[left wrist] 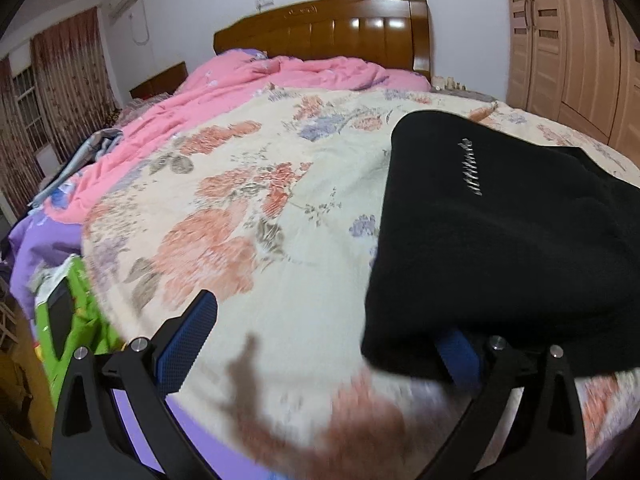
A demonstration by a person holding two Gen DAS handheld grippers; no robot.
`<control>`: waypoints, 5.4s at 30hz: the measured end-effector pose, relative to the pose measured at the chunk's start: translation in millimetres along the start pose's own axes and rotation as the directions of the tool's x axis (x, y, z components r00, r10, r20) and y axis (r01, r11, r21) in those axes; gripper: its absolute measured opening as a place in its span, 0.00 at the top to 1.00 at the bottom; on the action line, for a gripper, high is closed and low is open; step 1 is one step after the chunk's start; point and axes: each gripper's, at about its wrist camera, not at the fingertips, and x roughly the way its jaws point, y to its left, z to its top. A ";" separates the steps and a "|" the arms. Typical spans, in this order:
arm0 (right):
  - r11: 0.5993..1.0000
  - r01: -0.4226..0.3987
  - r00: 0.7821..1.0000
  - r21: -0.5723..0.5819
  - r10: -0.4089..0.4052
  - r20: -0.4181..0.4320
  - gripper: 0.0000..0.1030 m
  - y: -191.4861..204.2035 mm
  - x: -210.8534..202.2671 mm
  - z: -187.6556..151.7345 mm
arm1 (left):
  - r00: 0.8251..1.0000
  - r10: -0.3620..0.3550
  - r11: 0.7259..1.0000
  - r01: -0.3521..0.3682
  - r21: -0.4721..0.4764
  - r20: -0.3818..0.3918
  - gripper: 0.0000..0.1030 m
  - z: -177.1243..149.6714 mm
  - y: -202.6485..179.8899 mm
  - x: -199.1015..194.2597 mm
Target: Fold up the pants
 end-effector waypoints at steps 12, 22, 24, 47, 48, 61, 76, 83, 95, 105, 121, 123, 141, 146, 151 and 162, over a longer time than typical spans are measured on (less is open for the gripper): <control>0.994 0.060 0.998 0.090 -0.059 -0.013 0.04 -15.5 -7.4 -21.8 | 0.945 -0.116 0.991 0.130 -0.024 0.306 0.02 14.3 -22.4 -128.3; 0.994 0.028 0.997 0.109 -0.035 0.064 0.04 -21.5 -26.2 -29.0 | 0.908 -0.277 0.958 0.237 0.159 0.315 0.02 16.9 -79.4 -166.5; 0.992 0.017 0.996 0.126 -0.028 0.086 0.04 -27.7 -31.6 -29.8 | 0.905 -0.304 0.948 0.256 0.191 0.299 0.02 14.2 -88.8 -165.9; 0.970 0.230 0.950 0.077 -0.241 0.201 0.04 -86.0 -96.9 -42.5 | 0.936 -0.353 0.909 0.342 0.239 0.000 0.02 117.9 -189.4 -19.5; 0.968 0.241 0.950 0.064 -0.249 0.191 0.04 -84.9 -93.3 -43.3 | 0.939 -0.344 0.910 0.337 0.242 -0.014 0.02 110.9 -192.6 -10.3; 0.971 0.234 0.961 0.053 -0.239 0.136 0.04 -80.8 -76.9 -52.6 | 0.938 -0.346 0.903 0.339 0.263 -0.024 0.02 62.6 -202.5 25.1; 0.969 0.225 0.958 0.107 -0.239 0.156 0.04 -91.5 -82.6 -54.0 | 0.921 -0.388 0.899 0.389 0.204 -0.045 0.01 62.1 -196.7 29.7; 0.956 0.273 0.944 0.106 -0.287 0.165 0.04 -91.8 -69.7 -19.1 | 0.920 -0.388 0.899 0.390 0.202 -0.047 0.01 62.2 -195.5 30.2; 0.942 0.335 0.940 0.007 -0.335 0.057 0.04 -113.3 -44.2 -20.0 | 0.919 -0.391 0.898 0.392 0.199 -0.049 0.01 61.8 -195.8 30.9; 0.971 0.224 0.969 0.084 -0.231 0.083 0.06 -134.9 -72.6 -34.0 | 0.917 -0.395 0.897 0.398 0.190 -0.053 0.01 61.2 -195.8 32.9; 0.912 0.316 0.914 0.264 -0.366 0.172 0.04 -187.4 -121.6 -26.8 | 0.911 -0.408 0.895 0.412 0.169 -0.062 0.01 63.1 -195.1 34.6; 0.873 0.408 0.888 0.268 -0.448 0.107 0.04 -190.4 -112.2 -15.4 | 0.911 -0.409 0.895 0.413 0.167 -0.063 0.01 63.5 -194.4 34.3; 0.900 0.336 0.940 0.277 -0.340 -0.034 0.04 -196.8 -93.9 11.6 | 0.911 -0.408 0.896 0.413 0.162 -0.064 0.01 63.2 -195.1 34.7; 0.883 0.342 0.918 0.321 -0.387 0.087 0.07 -194.8 -87.2 9.4 | 0.908 -0.414 0.894 0.419 0.159 -0.069 0.01 62.3 -194.9 33.4; 0.876 0.290 0.928 0.385 -0.356 0.111 0.52 -209.5 -113.3 -2.6 | 0.874 -0.459 0.872 0.478 0.108 -0.161 0.02 72.9 -189.2 33.0; 0.898 0.273 0.940 0.345 -0.326 0.106 0.44 -196.9 -110.9 5.8 | 0.913 -0.386 0.880 0.408 0.242 -0.134 0.01 59.4 -224.0 24.5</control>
